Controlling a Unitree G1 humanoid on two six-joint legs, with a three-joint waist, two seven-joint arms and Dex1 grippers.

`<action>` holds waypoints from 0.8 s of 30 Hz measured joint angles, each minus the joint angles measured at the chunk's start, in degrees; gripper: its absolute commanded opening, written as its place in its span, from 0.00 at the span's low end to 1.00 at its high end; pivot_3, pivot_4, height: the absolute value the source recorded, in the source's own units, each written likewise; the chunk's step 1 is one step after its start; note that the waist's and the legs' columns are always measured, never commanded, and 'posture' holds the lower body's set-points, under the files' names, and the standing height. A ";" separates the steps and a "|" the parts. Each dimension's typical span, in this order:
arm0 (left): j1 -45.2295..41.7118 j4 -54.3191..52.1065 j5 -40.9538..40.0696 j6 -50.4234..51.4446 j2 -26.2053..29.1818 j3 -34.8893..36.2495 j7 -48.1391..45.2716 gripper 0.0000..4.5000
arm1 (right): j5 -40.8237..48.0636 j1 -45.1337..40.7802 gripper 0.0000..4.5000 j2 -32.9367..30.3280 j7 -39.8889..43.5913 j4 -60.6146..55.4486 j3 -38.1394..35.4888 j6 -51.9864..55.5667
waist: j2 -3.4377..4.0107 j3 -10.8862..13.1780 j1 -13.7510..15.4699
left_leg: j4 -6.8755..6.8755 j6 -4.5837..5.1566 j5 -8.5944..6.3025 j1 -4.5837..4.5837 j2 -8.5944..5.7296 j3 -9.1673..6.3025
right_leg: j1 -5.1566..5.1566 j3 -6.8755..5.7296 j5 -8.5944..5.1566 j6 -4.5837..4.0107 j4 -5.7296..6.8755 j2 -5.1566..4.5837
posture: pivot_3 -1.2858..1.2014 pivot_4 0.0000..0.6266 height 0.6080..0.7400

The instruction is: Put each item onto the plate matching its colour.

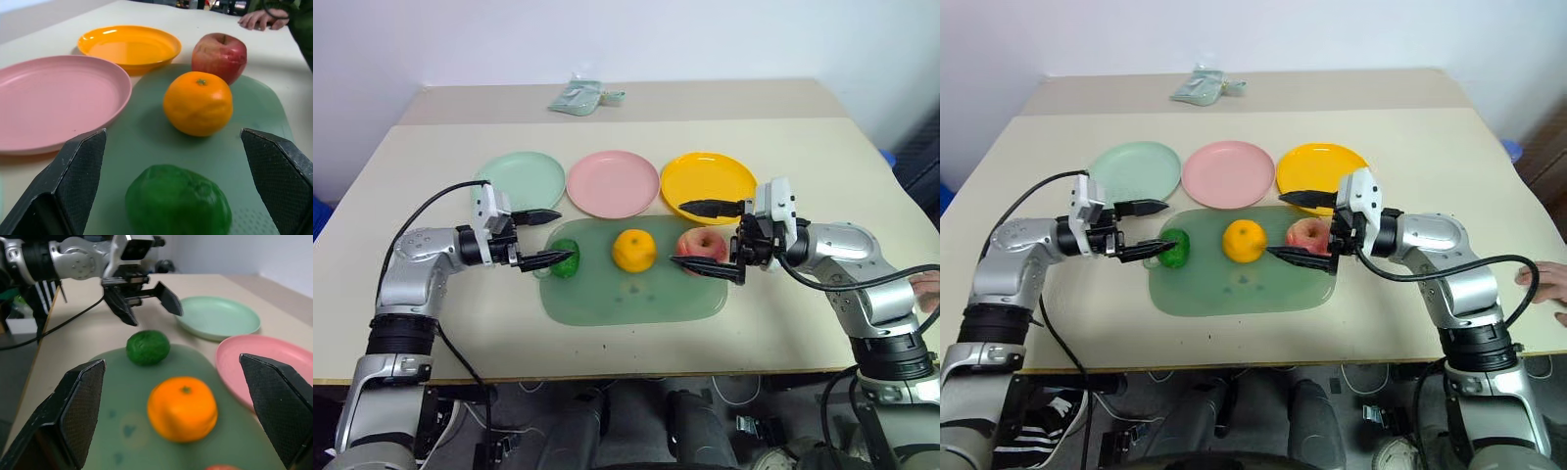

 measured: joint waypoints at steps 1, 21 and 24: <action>0.29 0.65 0.30 -0.43 -0.51 -0.11 0.19 1.00 | -0.02 0.00 1.00 0.00 0.05 0.00 0.30 0.08 | 0.00 0.00 -0.11 | -0.01 0.00 0.00 0.00 0.01 0.02 | -0.02 0.01 0.00 0.00 0.01 0.00 | 0.52 0.24 1.00; -0.18 12.34 8.78 -14.34 -2.96 -2.99 5.12 0.71 | -0.50 0.73 1.00 -0.14 -0.56 0.01 0.44 0.00 | 0.00 0.00 0.16 | 0.01 0.00 0.00 -0.02 -0.01 0.03 | -0.03 0.01 0.07 0.12 0.01 -0.01 | 0.52 0.24 1.00; -0.73 13.71 7.86 -14.51 -3.90 -1.86 6.59 0.71 | -0.58 0.72 1.00 -0.14 -0.53 0.17 0.44 -0.32 | 0.00 0.00 0.21 | 0.01 0.00 0.00 -0.02 -0.01 0.03 | -0.03 0.00 0.08 0.13 0.01 -0.01 | 0.52 0.24 1.00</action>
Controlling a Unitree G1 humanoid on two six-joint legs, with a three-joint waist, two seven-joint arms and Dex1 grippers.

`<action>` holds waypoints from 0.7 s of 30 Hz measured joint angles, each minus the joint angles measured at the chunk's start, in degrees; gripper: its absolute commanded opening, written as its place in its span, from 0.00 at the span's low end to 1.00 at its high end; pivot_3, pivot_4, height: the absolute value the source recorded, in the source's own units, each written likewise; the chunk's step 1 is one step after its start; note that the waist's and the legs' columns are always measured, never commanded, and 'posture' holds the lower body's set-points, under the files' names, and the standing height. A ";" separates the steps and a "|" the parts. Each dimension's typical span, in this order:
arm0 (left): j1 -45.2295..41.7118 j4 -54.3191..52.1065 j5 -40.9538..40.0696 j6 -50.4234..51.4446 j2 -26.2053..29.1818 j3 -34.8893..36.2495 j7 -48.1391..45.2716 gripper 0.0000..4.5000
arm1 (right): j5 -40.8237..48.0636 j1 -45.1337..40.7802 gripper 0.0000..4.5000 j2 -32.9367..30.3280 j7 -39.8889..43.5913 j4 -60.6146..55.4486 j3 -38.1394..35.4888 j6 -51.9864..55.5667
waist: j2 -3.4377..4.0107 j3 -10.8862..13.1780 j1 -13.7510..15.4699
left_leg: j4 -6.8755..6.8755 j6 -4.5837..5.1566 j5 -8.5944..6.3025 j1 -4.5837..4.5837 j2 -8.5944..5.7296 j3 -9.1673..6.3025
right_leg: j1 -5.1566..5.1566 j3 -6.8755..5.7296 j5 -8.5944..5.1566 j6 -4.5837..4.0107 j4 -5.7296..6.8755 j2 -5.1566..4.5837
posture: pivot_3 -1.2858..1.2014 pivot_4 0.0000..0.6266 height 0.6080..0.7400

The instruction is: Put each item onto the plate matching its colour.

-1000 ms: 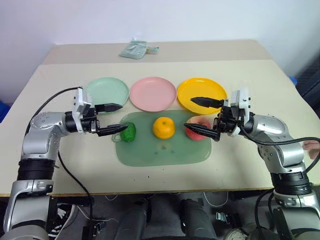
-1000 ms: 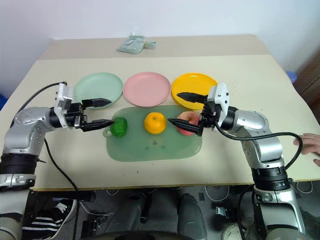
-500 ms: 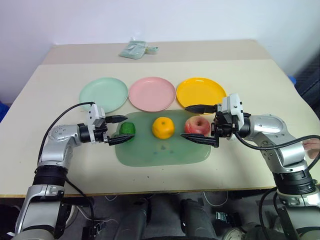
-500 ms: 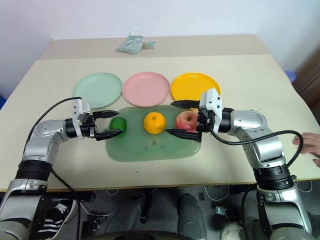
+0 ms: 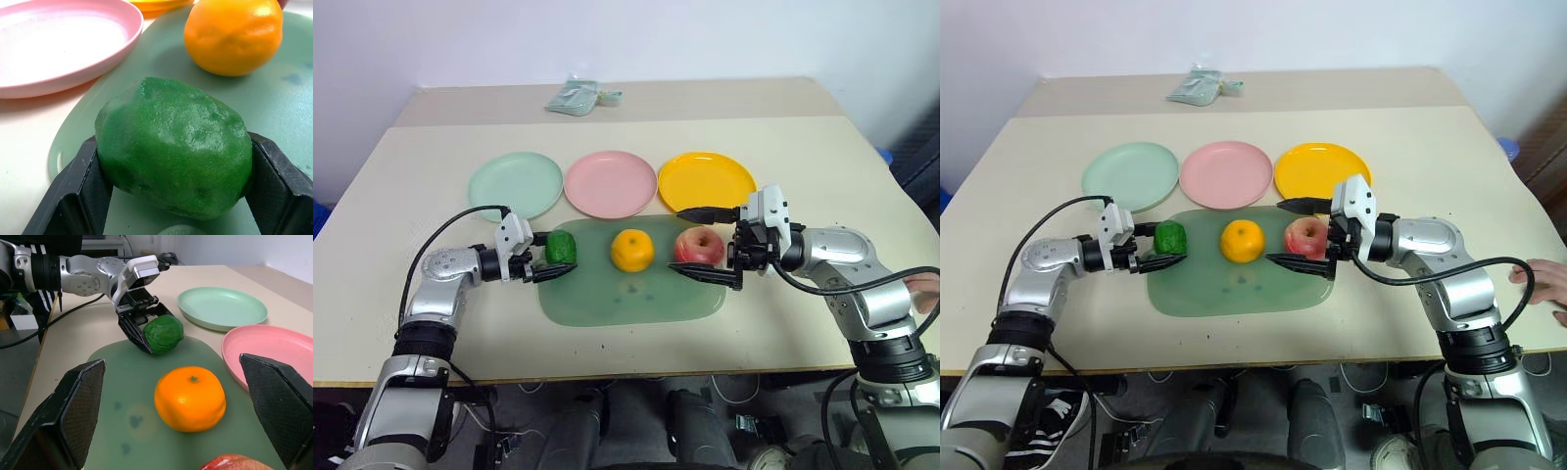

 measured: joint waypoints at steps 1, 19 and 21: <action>-1.10 1.28 -0.18 0.04 -0.52 0.88 2.02 0.71 | -0.02 -0.02 1.00 0.01 -0.01 0.10 -0.02 -0.15 | 0.00 0.00 0.02 | 0.01 0.00 0.00 0.00 0.00 -0.01 | 0.00 -0.01 0.00 0.00 0.00 0.01 | 0.52 0.24 1.00; -21.15 28.51 2.56 -0.69 -4.25 14.98 49.50 0.71 | -5.13 -9.21 1.00 9.99 -9.22 9.30 0.09 -5.53 | -0.10 0.01 -0.06 | 0.07 -0.02 0.03 0.00 -0.14 -0.08 | 0.03 -0.06 0.05 0.07 0.14 0.03 | 0.52 0.24 1.00; -21.79 29.61 2.75 -0.73 -4.38 14.95 50.23 0.71 | -5.37 -9.23 1.00 10.91 -10.60 9.30 0.09 -5.56 | -0.10 0.01 -0.04 | 0.07 -0.02 0.03 0.00 -0.15 -0.09 | 0.04 -0.06 0.05 0.08 0.15 0.03 | 0.52 0.24 1.00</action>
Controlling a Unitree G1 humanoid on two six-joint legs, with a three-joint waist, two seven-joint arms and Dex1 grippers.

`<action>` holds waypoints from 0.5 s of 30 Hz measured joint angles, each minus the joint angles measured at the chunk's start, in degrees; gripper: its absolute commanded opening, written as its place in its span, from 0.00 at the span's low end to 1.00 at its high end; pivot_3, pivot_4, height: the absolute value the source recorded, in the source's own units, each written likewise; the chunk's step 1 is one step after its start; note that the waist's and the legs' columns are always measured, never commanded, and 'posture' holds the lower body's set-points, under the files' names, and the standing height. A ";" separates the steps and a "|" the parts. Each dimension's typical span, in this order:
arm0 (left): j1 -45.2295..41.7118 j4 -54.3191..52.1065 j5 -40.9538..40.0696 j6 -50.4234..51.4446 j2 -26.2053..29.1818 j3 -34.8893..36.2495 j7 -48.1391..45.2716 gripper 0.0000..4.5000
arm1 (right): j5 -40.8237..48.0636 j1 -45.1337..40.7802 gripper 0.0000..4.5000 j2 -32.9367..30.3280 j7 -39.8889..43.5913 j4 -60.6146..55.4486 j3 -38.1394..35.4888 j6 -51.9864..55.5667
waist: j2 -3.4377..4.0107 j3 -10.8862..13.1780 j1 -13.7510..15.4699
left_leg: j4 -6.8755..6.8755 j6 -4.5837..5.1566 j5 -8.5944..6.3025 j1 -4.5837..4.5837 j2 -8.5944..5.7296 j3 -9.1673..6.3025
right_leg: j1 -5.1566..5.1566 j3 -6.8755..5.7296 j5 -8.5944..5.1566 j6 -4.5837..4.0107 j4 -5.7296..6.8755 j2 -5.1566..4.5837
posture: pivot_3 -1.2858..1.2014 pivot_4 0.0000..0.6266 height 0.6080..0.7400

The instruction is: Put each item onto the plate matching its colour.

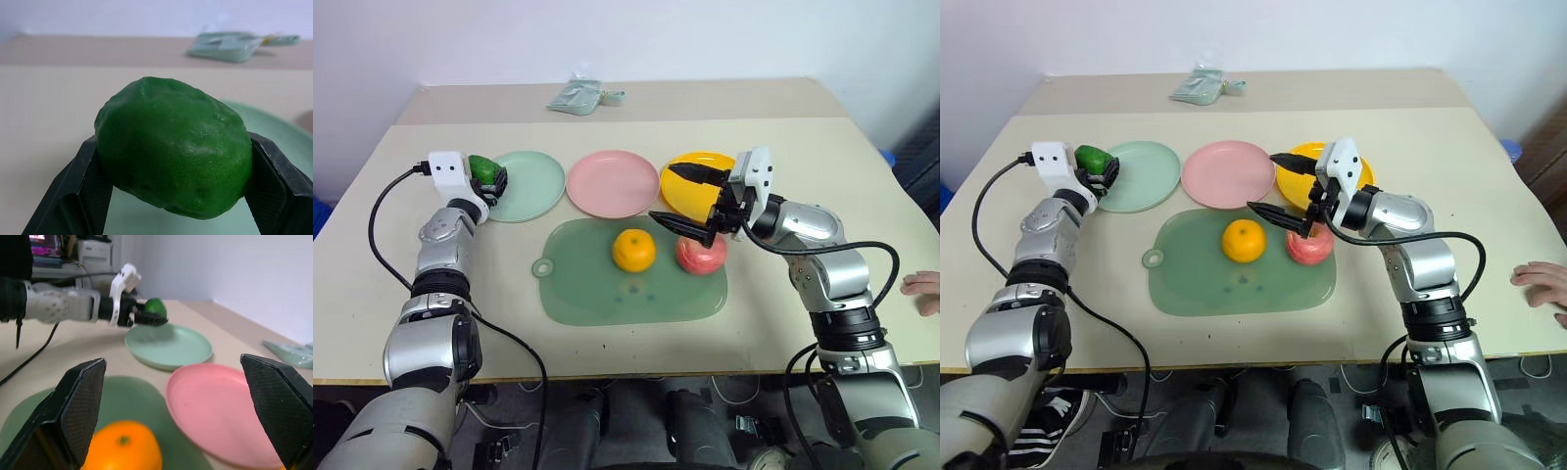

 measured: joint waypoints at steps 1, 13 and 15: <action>-0.32 0.40 0.31 -0.01 -0.08 -0.11 0.07 0.71 | -0.53 0.00 1.00 0.41 -0.88 0.00 0.00 0.00 | 0.00 0.00 -0.02 | 0.00 0.00 0.00 0.00 -0.01 0.00 | 0.00 0.00 0.00 0.00 0.00 0.00 | 0.52 0.24 1.00; -0.88 2.61 1.48 -0.42 -0.40 -1.63 -0.35 0.97 | -2.68 0.00 1.00 0.83 -4.03 1.06 -0.04 0.04 | 0.00 0.00 -0.27 | 0.00 -0.01 0.01 0.01 -0.03 0.01 | -0.02 0.00 0.00 0.00 0.03 0.02 | 0.52 0.24 1.00; -0.92 2.63 1.50 -0.41 -0.40 -1.68 -0.53 0.99 | -3.10 0.00 1.00 0.83 -4.07 1.26 -0.04 -0.04 | 0.00 0.00 -0.27 | 0.00 -0.01 0.00 0.01 -0.03 0.01 | -0.02 0.00 0.00 0.00 0.03 0.02 | 0.52 0.24 1.00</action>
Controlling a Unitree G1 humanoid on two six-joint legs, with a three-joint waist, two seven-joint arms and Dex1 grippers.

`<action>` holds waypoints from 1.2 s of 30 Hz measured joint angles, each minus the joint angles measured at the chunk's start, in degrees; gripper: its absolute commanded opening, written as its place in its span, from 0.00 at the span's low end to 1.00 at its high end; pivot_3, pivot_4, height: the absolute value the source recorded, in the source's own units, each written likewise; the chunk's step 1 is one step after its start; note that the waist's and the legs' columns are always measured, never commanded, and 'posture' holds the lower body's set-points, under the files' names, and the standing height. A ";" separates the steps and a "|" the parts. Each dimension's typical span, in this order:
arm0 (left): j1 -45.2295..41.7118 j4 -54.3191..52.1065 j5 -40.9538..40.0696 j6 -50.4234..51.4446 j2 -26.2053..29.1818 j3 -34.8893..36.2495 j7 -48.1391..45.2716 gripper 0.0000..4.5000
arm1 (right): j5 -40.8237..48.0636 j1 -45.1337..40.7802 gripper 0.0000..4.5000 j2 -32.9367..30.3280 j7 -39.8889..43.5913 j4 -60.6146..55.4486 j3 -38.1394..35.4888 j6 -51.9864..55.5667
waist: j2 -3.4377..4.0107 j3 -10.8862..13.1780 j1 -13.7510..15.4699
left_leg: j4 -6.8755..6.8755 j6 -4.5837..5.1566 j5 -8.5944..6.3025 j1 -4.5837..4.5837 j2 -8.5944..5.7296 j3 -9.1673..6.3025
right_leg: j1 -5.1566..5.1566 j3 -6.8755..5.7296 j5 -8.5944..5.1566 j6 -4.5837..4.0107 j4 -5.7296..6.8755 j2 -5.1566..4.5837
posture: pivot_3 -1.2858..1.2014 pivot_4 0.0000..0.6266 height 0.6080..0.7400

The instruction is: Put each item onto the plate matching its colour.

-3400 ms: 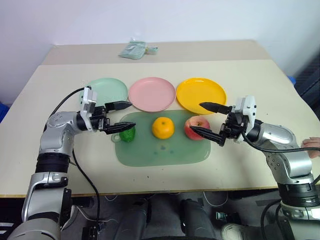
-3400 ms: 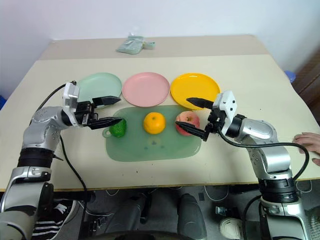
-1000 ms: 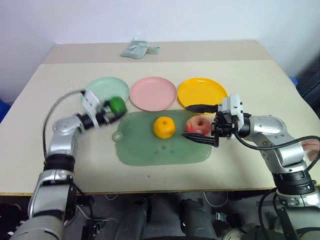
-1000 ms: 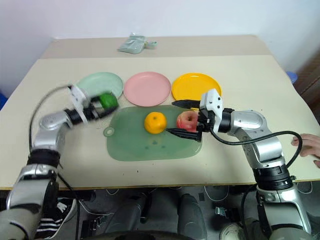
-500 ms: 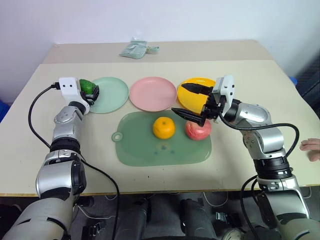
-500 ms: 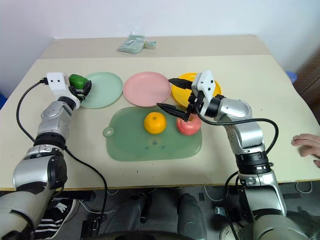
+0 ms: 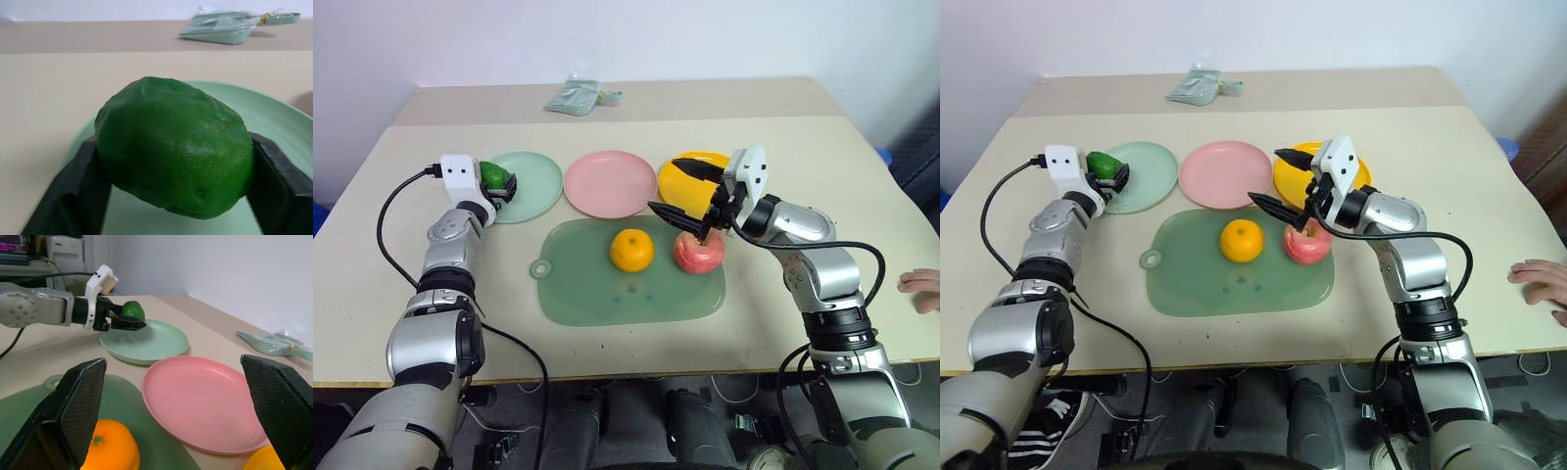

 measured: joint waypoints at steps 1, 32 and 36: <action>-0.05 0.00 0.00 0.05 -0.03 -0.01 -0.15 0.99 | -0.07 0.00 1.00 0.00 0.00 0.15 0.00 -0.04 | 0.00 0.00 0.00 | 0.00 0.00 0.00 0.00 0.00 0.00 | 0.00 0.00 0.00 0.00 0.00 0.00 | 0.52 0.24 1.00; 14.27 -40.43 -16.84 19.90 2.86 -7.75 -57.66 0.99 | 3.27 3.24 1.00 -7.07 8.20 -1.78 -0.89 4.84 | 0.04 -0.01 -1.08 | 0.00 -0.01 0.01 0.02 0.12 0.00 | 0.01 0.05 0.01 -0.04 -0.01 0.02 | 0.52 0.24 1.00; 14.65 -41.30 -16.88 20.96 2.85 -7.97 -58.36 0.99 | 3.19 4.06 1.00 -7.76 8.96 -2.07 -0.88 4.82 | 0.04 -0.01 -0.99 | 0.00 -0.01 0.01 0.02 0.12 0.00 | 0.01 0.05 0.01 -0.04 -0.01 0.02 | 0.52 0.24 1.00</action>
